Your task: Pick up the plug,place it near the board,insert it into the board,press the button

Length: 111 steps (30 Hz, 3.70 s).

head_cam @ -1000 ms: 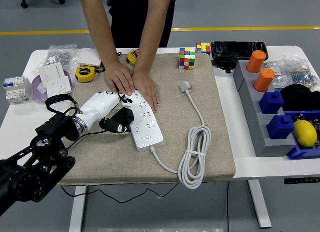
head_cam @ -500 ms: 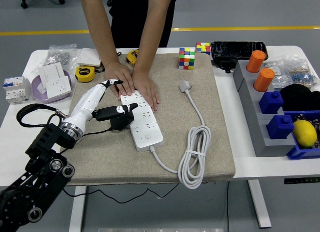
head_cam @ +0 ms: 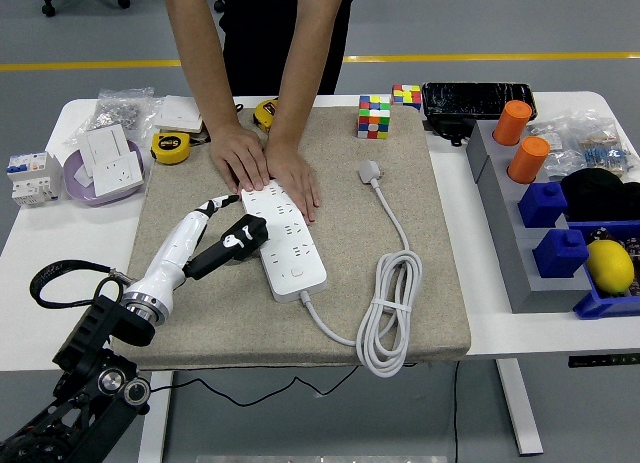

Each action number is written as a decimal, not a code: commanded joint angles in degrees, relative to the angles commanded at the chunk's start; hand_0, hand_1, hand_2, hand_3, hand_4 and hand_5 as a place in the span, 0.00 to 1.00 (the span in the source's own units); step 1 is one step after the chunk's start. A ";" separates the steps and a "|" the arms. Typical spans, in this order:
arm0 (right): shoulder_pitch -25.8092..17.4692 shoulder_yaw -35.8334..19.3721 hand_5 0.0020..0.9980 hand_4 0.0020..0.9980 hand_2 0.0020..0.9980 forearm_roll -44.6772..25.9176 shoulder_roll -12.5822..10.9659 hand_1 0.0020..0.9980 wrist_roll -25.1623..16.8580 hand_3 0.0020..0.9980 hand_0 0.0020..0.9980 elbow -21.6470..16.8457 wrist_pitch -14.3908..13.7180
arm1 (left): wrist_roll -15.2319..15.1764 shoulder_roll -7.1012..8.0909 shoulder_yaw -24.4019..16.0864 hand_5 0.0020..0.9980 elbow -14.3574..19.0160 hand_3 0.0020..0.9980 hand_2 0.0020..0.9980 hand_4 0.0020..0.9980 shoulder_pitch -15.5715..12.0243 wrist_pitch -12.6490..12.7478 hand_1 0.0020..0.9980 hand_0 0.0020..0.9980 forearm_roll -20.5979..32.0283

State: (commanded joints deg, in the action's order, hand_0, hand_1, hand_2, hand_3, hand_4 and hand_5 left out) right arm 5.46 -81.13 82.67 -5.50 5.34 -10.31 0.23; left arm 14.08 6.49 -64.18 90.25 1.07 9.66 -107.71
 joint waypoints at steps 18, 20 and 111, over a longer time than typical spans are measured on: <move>0.12 0.08 0.67 1.00 0.72 -0.11 -0.03 0.73 -0.01 0.71 0.88 0.00 -0.02 | 1.00 0.61 4.33 1.00 -2.44 0.91 0.94 1.00 2.23 -2.26 0.96 0.98 -1.94; 0.12 0.16 0.67 1.00 0.72 -0.17 -0.04 0.73 -0.01 0.71 0.88 0.00 -0.02 | 1.08 0.68 4.66 1.00 -2.40 0.91 0.94 1.00 2.47 -2.39 0.96 0.98 -2.02; -0.06 0.45 0.67 1.00 0.72 -0.46 -0.10 0.72 -0.01 0.71 0.87 0.00 -0.14 | 10.33 1.15 9.29 1.00 -1.41 0.89 0.95 1.00 6.59 -9.68 1.00 1.00 -20.81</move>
State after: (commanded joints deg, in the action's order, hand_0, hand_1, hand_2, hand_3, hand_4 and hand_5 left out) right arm 5.40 -80.68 82.21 -5.60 5.34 -10.31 0.09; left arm 24.41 7.64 -54.89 88.84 7.66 -0.02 -128.53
